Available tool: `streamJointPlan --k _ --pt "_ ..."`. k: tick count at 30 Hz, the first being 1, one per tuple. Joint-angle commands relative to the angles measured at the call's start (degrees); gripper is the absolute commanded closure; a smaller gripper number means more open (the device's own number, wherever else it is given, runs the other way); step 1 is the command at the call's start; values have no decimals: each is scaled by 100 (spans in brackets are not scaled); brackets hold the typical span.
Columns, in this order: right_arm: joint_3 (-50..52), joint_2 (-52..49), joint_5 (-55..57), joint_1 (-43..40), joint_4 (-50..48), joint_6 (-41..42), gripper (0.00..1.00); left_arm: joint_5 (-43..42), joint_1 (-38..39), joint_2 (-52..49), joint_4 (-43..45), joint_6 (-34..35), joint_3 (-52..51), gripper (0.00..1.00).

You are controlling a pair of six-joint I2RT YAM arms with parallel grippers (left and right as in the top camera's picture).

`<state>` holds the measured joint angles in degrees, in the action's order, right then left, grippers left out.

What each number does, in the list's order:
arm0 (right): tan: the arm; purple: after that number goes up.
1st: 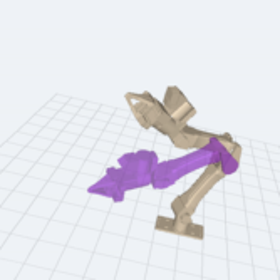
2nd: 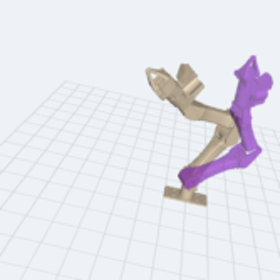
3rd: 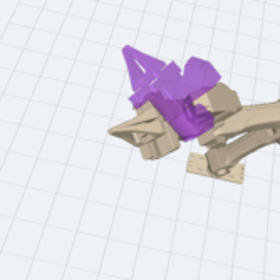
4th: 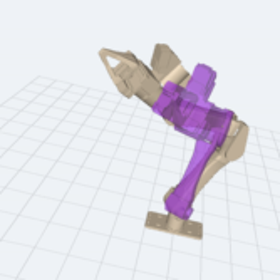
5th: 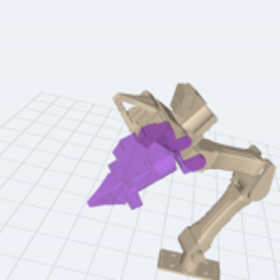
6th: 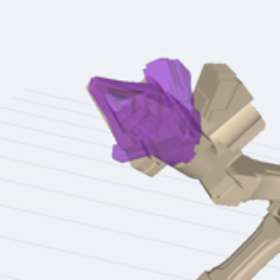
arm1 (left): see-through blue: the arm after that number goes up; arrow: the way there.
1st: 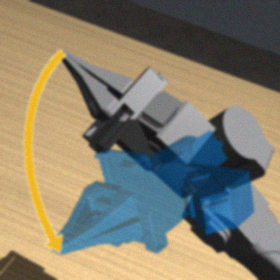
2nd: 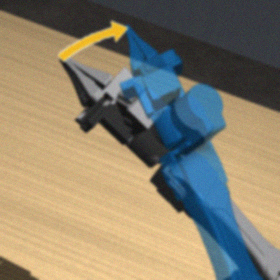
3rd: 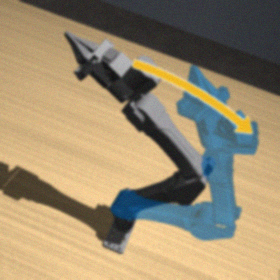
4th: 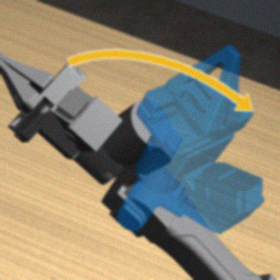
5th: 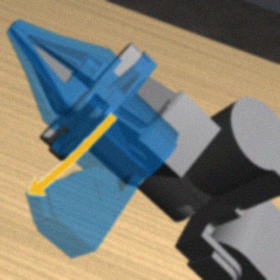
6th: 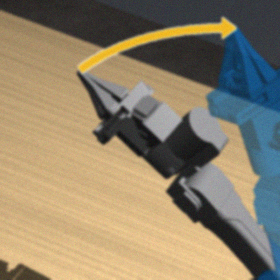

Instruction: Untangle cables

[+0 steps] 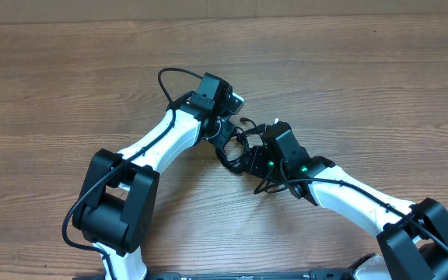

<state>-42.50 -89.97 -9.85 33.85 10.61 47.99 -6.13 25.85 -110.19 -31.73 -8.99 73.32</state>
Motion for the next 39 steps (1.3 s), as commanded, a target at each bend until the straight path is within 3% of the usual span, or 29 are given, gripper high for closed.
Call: streamJointPlan --k 1,3,12,20,29,39 --pt "52 -48 83 28 -28 2 62 72 9 -107 -63 17 -59 83" --pt "52 -48 83 26 -28 2 60 50 11 -107 -87 20 -59 95" --pt "52 -48 85 26 -28 2 53 52 11 -107 -144 20 -59 96" --pt "52 -48 83 26 -33 2 53 57 11 -107 -142 -7 -59 96" --pt "52 -48 83 28 -35 2 96 87 11 -107 -144 -26 -59 96" --pt "52 -48 -264 28 -291 2 96 640 7 -107 -192 -22 -59 96"
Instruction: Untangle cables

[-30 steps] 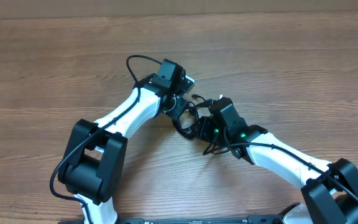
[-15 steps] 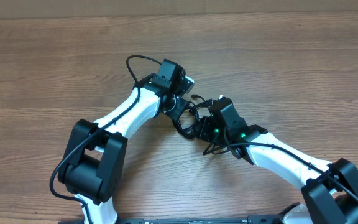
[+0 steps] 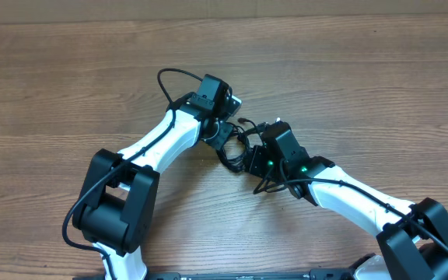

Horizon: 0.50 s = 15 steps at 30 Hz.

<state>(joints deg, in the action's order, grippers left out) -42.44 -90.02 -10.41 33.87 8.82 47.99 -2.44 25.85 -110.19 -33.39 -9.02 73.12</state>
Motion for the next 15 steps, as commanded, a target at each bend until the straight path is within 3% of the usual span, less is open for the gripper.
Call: streamJointPlan --k 1,15 --pt "46 -44 -334 26 -199 2 96 345 7 -107 -42 -20 -39 96" --pt "46 -44 -616 26 -376 0 96 841 7 -107 -87 9 -39 96"
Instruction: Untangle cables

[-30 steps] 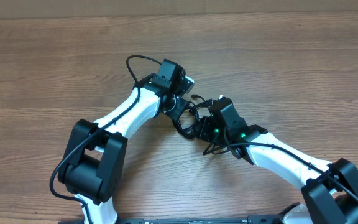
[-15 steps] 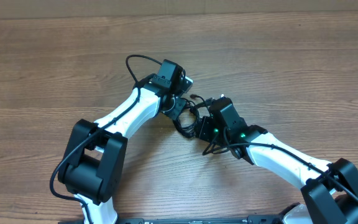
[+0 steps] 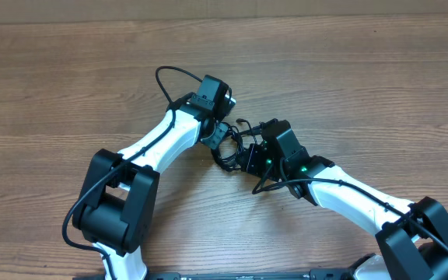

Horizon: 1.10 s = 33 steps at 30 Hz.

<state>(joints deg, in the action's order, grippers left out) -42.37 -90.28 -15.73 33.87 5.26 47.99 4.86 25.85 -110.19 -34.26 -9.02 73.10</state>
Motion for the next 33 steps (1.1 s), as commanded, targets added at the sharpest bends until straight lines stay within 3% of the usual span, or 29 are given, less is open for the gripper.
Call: streamJointPlan --k 1,10,16,27,33 --pt "39 -20 -83 26 -4 0 96 111 7 -107 0 9 -37 96" --pt "39 -17 -81 26 125 0 92 111 7 -107 0 7 -37 96" --pt "39 -17 -83 26 127 0 84 111 7 -107 0 7 -37 96" --pt "39 -17 -17 26 138 -2 48 111 7 -107 2 7 -37 96" --pt "2 116 -74 13 153 -50 37 166 -24 -107 48 358 -35 96"
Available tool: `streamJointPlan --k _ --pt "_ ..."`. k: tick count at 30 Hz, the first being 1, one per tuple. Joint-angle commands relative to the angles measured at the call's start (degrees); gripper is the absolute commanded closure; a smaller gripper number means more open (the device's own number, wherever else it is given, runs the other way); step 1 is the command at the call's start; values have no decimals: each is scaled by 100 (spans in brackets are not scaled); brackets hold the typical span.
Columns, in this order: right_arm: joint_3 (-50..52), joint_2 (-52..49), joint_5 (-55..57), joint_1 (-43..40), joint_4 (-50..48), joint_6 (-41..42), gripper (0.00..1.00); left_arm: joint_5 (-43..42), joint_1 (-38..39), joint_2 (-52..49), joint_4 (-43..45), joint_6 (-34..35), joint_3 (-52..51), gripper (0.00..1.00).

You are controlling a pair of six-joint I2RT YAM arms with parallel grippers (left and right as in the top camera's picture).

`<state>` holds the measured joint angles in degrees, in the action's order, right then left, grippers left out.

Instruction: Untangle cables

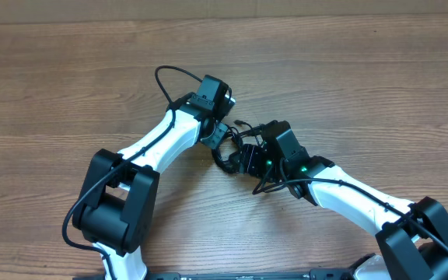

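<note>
A small tangle of black cables [229, 149] lies on the wooden table [348, 70] near the middle, squeezed between my two grippers. My left gripper [219, 132] comes in from the upper left and its fingers dip into the tangle's left side. From the lower right my right gripper [249, 158] reaches in, its fingers buried in the right side of the tangle. A short cable end [240, 123] sticks out at the top. Both pairs of fingers are hidden by the wrist housings and the cables, so their state is unclear.
A black supply cable [168, 78] loops off the left arm's wrist, away from the tangle. The left arm's base joint [119, 206] and the right arm's elbow [426, 233] stand along the near edge.
Both grippers were at the tangle from the oldest moment, left on its upper left and right on its lower right. By 1.1 s ago both wrists and the bundle had shifted slightly left, and the bundle looked more compact. It has stayed so since.
</note>
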<state>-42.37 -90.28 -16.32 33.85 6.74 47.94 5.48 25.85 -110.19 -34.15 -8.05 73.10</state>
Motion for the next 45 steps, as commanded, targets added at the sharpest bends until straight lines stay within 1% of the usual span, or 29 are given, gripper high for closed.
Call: streamJointPlan --k 1,3,6,9,11,15,16,18,21,25,28,30,35,37,42,45 --pt "-20 188 -57 15 4 -138 37 116 -39 -107 35 310 -31 96" --pt "-90 393 -140 15 59 -295 37 114 -90 -107 37 448 -22 96" --pt "-155 721 -138 15 173 -299 38 83 -192 -107 61 717 -15 96" --pt "-155 984 -138 17 173 -262 45 -179 -278 -107 59 809 -13 96" --pt "-153 1064 -142 17 179 -107 53 -446 -315 -107 61 804 -13 95" --pt "-151 1014 -181 35 199 181 84 -922 -343 -107 57 551 -13 93" --pt "-151 979 -179 35 199 179 88 -1005 -341 -107 55 492 -13 93" --pt "-146 879 -175 33 192 179 93 -1119 -343 -107 52 426 -13 93" --pt "-146 632 -177 33 144 181 95 -1311 -343 -107 28 267 -13 91" --pt "-146 219 -177 33 61 181 96 -1316 -343 -107 15 260 -13 88" --pt "-146 -57 -127 33 -22 181 96 -1322 -343 -107 13 243 -13 88" --pt "-146 -192 63 33 -20 208 96 -1322 -343 -107 9 238 -13 88" --pt "-146 -420 651 17 90 581 96 -1327 -341 -107 -31 223 9 87" --pt "-146 -431 761 17 109 588 96 -1392 -343 -103 -76 221 48 87" --pt "-146 -431 796 17 111 588 96 -1574 -343 -103 -236 223 201 81" --pt "-146 -431 796 17 111 586 96 -1635 -343 -103 -361 227 323 75"
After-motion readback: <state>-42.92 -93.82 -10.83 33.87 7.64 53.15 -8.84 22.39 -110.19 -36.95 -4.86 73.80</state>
